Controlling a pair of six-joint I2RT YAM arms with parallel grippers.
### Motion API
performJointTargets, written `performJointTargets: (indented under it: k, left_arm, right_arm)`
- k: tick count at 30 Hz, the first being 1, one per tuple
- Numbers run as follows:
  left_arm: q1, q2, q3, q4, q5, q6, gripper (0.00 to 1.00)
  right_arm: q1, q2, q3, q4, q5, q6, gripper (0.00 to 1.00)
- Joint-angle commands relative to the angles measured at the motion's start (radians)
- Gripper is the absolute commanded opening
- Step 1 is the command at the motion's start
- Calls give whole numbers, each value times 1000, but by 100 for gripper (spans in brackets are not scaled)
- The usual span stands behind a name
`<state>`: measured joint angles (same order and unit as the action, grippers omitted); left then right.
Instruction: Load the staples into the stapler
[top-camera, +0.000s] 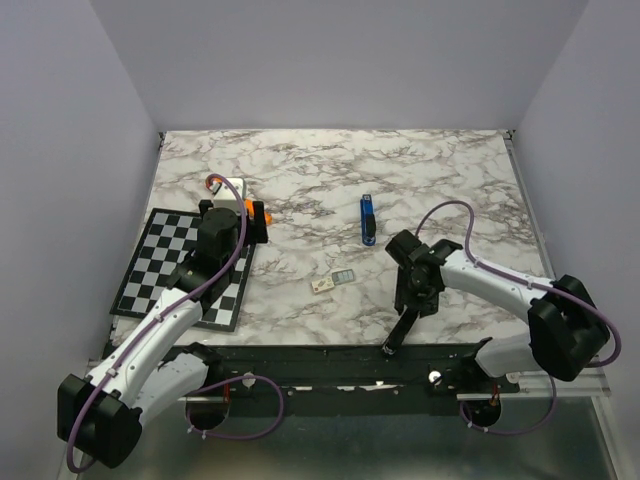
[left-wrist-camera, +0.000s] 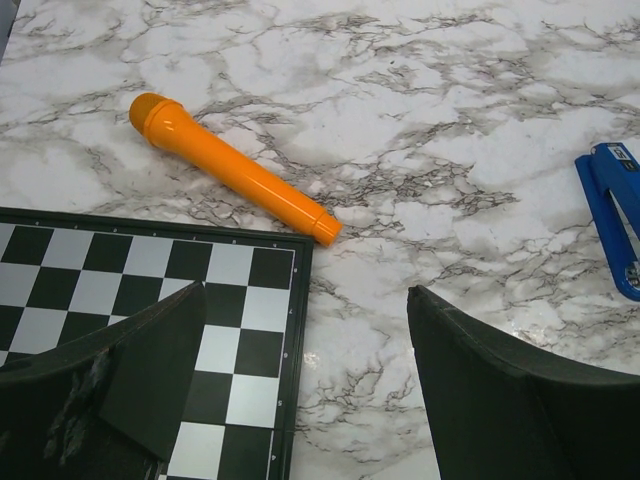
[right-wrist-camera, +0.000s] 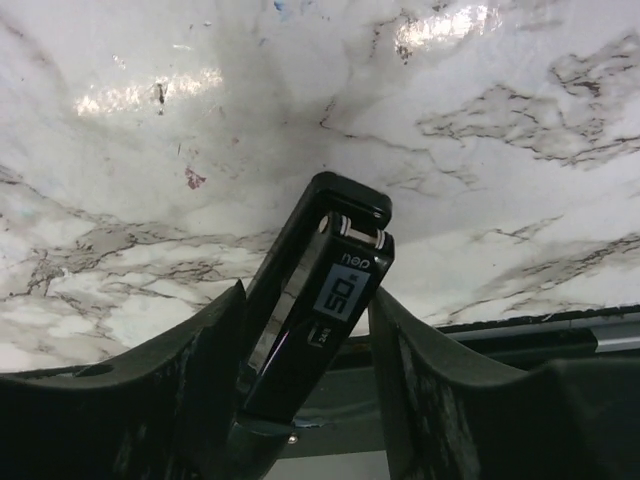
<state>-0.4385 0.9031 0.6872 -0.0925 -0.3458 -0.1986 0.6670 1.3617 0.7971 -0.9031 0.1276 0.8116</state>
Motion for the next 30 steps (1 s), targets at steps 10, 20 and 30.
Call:
performJointTargets:
  k: [10,20,30]
  left_arm:
    - [-16,-4,0,7,-28,11,89]
    - [-16,-3,-5,11,-38,22,89]
    - [-16,3,-3,20,-38,31,89]
  right_arm:
    - [-133,140,149,125,99,-162,31]
    - [-267,488,553,259,138,-505,44]
    - [-279,410,647,38,64,-454,65]
